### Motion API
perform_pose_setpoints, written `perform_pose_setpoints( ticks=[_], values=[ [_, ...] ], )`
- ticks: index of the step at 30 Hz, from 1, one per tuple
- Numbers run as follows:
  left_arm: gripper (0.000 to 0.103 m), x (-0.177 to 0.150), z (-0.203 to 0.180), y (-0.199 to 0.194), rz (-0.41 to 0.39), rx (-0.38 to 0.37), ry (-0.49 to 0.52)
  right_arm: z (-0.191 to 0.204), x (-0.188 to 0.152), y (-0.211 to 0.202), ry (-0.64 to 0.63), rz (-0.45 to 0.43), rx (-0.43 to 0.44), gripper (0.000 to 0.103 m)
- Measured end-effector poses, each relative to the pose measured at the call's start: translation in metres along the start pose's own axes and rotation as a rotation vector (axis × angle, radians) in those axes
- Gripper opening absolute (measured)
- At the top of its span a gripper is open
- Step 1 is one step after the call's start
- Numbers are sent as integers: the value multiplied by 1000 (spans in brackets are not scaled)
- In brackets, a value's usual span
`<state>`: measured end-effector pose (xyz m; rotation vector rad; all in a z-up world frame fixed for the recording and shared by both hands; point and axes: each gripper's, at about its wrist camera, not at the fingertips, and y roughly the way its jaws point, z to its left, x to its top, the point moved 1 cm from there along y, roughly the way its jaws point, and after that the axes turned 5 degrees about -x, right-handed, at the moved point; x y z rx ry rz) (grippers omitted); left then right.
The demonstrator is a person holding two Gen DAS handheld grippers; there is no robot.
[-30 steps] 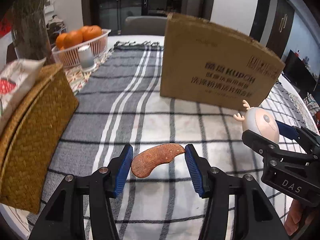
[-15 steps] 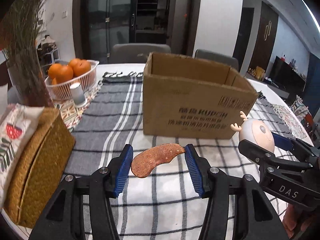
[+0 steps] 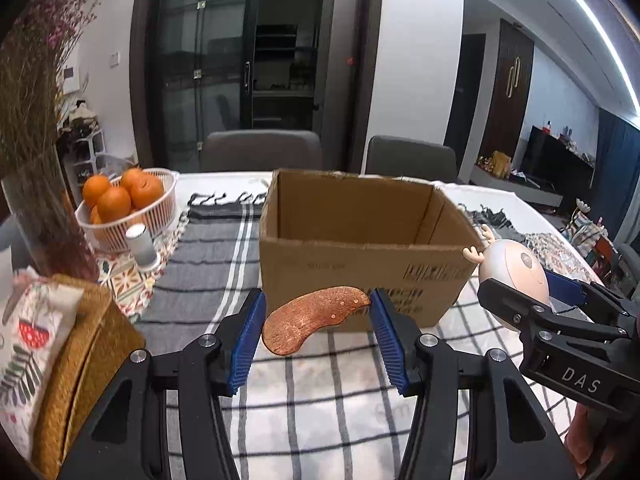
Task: Organize rigid objects
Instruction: 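Lift and carry the brown piece and lamp with both tools over the box, then open both tools to drop the brown piece and lamp into the box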
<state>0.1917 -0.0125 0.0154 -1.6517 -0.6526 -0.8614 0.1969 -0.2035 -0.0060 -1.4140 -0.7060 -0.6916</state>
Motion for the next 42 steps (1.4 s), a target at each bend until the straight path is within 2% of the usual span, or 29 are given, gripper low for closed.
perform_pose_setpoints(
  ticks=[14, 24, 32, 42],
  values=[
    [53, 52, -6, -5, -64, -26, 37, -2, 44, -11, 32, -84, 16, 75],
    [53, 86, -4, 11, -58, -36, 49, -1, 78, 0, 28, -75, 22, 75],
    [53, 107, -4, 37, 4, -47, 64, -10, 100, 30, 38, 7, 49, 75],
    [53, 117, 6, 94, 178, -63, 26, -14, 116, 88, 9, 186, 56, 75]
  ],
)
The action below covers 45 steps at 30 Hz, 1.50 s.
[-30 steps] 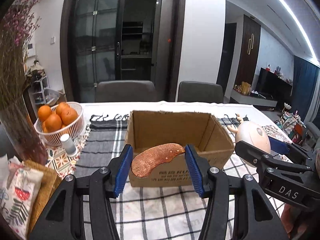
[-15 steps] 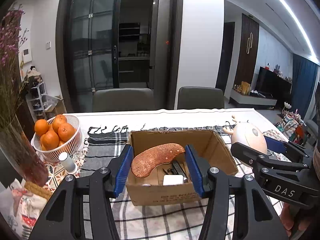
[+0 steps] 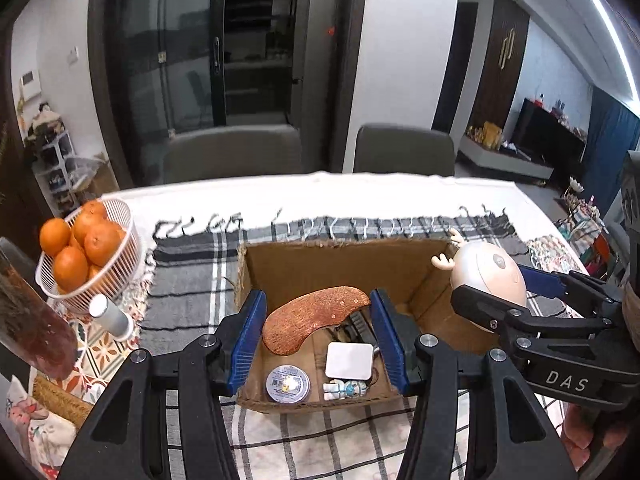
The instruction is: Organize rigid objects
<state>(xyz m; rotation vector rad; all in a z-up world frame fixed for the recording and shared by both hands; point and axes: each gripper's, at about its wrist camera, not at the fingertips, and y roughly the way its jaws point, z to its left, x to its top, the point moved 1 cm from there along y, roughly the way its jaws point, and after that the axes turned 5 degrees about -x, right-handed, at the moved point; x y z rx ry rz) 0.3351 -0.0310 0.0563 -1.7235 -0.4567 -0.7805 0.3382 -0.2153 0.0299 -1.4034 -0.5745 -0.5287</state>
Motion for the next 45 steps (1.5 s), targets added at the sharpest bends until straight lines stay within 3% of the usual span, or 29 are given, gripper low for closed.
perform_pose_setpoints(
  ticks=[8, 16, 20, 25, 34, 38, 45],
  values=[
    [53, 1, 7, 35, 119, -14, -23, -1, 7, 37, -28, 120, -12, 75],
    [53, -5, 7, 58, 215, -8, -10, -3, 8, 52, -53, 171, -51, 75],
    [69, -7, 9, 57, 200, 18, -5, -5, 7, 53, -58, 182, -71, 76],
    [69, -10, 10, 44, 175, 53, -7, 0, 5, 41, -79, 155, -98, 77],
    [80, -23, 3, -14, 38, 148, 13, -3, -11, 1, -27, 55, -131, 77],
    [89, -37, -3, -48, -42, 181, 14, -1, -26, -29, -4, -11, -147, 77],
    [99, -66, -10, -90, -116, 207, 7, 6, -57, -74, 7, -112, -163, 79]
  ],
)
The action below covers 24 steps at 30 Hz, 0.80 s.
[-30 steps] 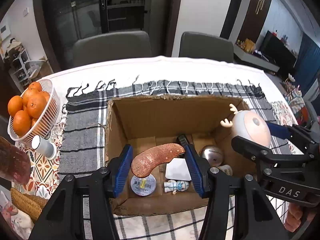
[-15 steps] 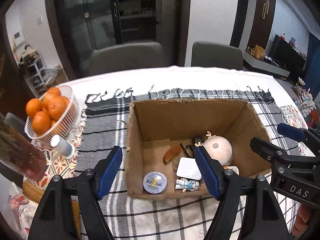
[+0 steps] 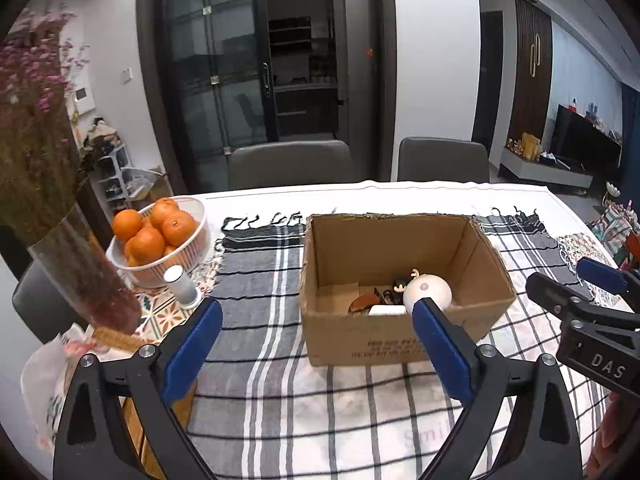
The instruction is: Organize rigid objects
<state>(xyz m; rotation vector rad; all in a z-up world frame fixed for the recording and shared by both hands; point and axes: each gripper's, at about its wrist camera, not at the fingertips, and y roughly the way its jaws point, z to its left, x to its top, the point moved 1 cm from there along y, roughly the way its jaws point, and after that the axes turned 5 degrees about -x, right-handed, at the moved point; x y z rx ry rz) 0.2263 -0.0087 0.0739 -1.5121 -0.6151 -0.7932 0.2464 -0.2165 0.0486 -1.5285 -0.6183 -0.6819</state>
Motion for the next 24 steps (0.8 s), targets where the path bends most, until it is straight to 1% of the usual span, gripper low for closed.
perform_pose_setpoints(
  ticks=[2, 4, 7, 10, 15, 21, 24],
  values=[
    [102, -7, -1, -11, -23, 11, 6, -1, -9, -14, 3, -30, -6, 82],
    [103, -14, -4, -22, -58, 36, 13, -2, -19, -26, 12, -60, -18, 85],
    [103, -24, -6, -38, -101, 44, 17, -5, -33, -41, 22, -86, -26, 91],
    [103, -33, -11, -50, -128, 61, 25, -11, -46, -55, 40, -106, -31, 93],
    [103, -49, -17, -70, -154, 49, 22, -20, -67, -76, 60, -139, -87, 93],
    [103, -66, -22, -97, -191, 15, 6, -30, -83, -104, 78, -182, -86, 93],
    [103, -73, -25, -106, -203, 14, 7, -31, -91, -114, 76, -198, -92, 93]
  ],
)
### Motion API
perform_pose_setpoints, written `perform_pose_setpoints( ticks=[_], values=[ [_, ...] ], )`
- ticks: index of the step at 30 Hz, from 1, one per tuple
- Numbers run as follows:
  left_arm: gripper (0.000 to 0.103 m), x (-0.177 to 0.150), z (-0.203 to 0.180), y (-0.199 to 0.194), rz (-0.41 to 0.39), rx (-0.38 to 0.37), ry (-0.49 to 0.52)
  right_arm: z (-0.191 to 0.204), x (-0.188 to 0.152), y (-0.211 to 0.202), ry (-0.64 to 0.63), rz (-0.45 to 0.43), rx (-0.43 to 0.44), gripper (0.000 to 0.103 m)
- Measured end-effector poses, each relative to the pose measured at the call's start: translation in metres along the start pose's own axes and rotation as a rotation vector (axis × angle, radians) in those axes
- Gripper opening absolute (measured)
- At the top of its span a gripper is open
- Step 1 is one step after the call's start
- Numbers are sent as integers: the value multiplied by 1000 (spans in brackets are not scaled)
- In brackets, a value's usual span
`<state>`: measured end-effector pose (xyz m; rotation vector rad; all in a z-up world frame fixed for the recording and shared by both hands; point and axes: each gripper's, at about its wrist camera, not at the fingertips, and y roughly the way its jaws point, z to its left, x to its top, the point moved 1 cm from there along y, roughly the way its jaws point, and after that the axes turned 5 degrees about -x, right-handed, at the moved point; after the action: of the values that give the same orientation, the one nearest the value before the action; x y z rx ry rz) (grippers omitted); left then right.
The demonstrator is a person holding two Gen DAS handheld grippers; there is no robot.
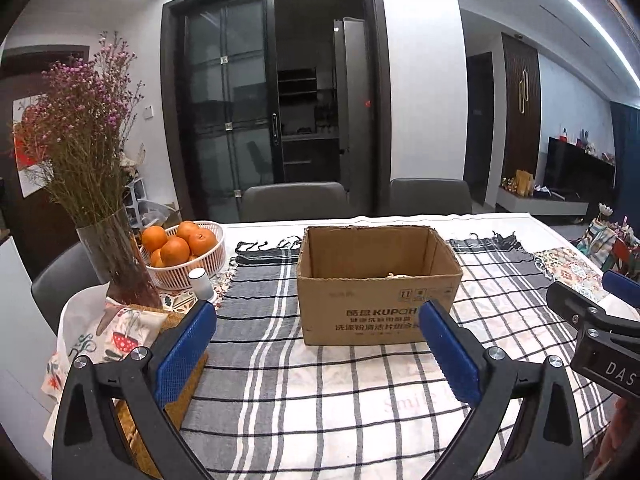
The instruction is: Organize rigid objects
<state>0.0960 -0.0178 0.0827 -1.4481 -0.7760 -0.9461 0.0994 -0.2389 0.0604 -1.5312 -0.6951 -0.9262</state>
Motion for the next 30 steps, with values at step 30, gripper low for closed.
perform_pose_setpoints(
  ticks=[30],
  values=[
    [103, -12, -4, -21, -22, -15, 4, -2, -18, -21, -14, -15, 21, 93]
  ],
)
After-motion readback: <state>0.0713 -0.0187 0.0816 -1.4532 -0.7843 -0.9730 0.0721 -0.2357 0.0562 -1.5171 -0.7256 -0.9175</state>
